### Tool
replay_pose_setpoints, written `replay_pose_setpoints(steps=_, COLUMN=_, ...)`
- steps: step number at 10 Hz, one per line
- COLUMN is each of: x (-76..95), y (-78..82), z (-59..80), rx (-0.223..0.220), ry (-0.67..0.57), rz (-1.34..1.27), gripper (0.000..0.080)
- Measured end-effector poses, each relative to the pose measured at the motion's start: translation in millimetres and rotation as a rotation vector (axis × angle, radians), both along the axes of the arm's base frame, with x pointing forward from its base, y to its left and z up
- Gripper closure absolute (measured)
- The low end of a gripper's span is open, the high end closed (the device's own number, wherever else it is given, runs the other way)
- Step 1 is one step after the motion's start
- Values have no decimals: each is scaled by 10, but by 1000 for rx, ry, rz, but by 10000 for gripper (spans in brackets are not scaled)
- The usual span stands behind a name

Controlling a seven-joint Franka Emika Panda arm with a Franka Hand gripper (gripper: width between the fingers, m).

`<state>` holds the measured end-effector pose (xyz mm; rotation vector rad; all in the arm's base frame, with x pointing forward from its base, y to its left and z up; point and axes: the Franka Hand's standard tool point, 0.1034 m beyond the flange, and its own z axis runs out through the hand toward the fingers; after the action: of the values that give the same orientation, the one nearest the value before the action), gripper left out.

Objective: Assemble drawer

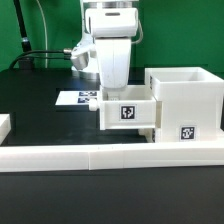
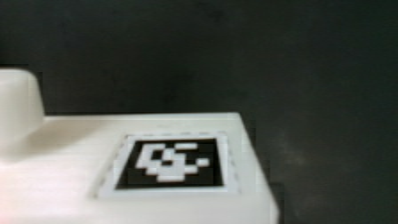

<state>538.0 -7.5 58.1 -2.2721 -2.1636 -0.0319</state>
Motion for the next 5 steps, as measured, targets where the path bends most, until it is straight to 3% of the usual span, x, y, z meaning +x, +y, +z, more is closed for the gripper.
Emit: replay_pose_setpoints(steps=5, x=-36, y=52, z=-22, rx=4, ry=6, rz=4, gripper=755)
